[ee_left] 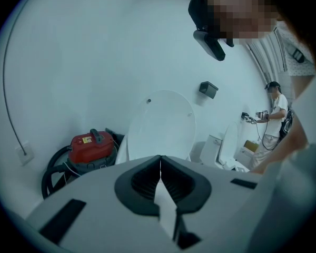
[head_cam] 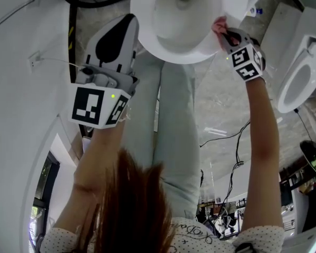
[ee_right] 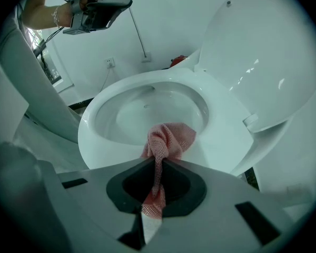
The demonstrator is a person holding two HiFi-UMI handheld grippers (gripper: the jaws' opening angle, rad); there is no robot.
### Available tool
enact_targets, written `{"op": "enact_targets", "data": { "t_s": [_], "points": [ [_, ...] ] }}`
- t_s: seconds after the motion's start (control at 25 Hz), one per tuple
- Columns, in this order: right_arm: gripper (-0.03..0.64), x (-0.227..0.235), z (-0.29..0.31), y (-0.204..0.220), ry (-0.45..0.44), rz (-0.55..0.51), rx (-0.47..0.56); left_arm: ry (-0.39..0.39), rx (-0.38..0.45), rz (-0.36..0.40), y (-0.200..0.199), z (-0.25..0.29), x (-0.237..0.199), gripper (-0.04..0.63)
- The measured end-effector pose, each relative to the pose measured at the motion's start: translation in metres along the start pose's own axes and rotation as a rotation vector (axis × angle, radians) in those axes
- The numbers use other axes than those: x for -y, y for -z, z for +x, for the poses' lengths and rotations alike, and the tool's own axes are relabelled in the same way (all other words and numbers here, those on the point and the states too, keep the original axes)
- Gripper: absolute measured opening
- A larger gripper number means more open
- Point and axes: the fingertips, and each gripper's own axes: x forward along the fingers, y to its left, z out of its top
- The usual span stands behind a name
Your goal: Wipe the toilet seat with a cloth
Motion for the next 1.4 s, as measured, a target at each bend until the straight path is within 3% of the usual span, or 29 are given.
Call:
{"op": "enact_targets", "data": {
  "t_s": [0.4, 1.4],
  "points": [
    [0.031, -0.022, -0.002, 0.0, 0.023, 0.054, -0.012, 0.036, -0.016, 0.008, 0.003, -0.006, -0.012, 0.006],
    [0.031, -0.077, 0.003, -0.003, -0.013, 0.15, -0.027, 0.008, -0.009, -0.014, 0.007, -0.016, -0.036, 0.006]
  ]
}}
